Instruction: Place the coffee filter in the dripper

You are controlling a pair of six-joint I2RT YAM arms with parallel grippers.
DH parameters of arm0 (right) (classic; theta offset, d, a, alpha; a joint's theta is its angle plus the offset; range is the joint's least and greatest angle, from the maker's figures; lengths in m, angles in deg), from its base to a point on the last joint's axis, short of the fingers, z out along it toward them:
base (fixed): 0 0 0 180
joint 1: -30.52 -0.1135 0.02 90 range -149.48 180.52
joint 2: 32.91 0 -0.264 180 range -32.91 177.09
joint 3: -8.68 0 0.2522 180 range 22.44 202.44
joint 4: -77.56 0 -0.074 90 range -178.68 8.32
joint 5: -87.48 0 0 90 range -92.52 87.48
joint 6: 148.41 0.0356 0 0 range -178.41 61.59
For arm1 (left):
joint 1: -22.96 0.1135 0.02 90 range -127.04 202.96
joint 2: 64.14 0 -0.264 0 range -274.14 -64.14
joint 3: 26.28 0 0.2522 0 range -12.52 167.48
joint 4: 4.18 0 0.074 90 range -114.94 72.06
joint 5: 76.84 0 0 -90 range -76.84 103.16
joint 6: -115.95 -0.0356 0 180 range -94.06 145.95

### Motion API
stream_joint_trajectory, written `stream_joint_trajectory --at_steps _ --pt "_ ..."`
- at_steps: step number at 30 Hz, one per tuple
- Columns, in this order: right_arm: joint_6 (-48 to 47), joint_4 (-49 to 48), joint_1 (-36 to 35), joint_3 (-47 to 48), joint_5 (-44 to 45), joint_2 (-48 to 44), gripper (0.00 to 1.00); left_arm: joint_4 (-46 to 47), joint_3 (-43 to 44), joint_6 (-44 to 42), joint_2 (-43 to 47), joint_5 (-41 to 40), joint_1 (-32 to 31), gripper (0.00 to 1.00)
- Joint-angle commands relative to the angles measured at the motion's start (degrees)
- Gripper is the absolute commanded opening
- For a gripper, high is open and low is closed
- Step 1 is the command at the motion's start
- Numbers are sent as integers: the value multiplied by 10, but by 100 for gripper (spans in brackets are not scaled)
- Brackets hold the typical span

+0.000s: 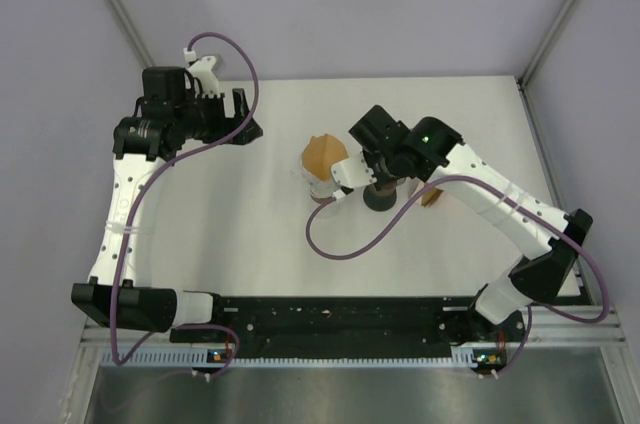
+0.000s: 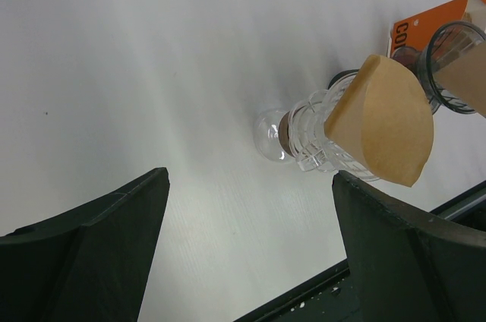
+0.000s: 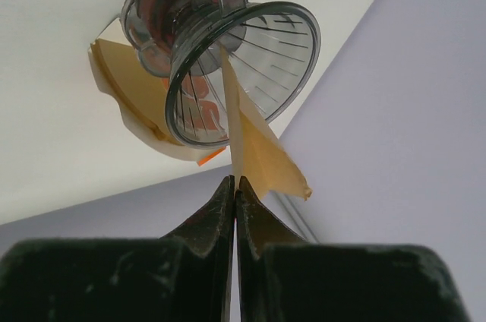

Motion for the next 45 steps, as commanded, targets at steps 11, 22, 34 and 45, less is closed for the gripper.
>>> stream_joint_trajectory --at_steps 11,22,34,45 --pt "-6 -39 -9 13 -100 -31 42 12 15 -9 11 21 3 95" --pt "223 -191 50 1 -328 -140 77 15 111 -18 -46 54 -65 91" --pt "894 -285 342 -196 -266 -281 66 -14 293 -104 -209 -59 -341 83" --pt "978 -374 353 -302 -330 -260 69 22 331 -93 -318 -99 -430 82"
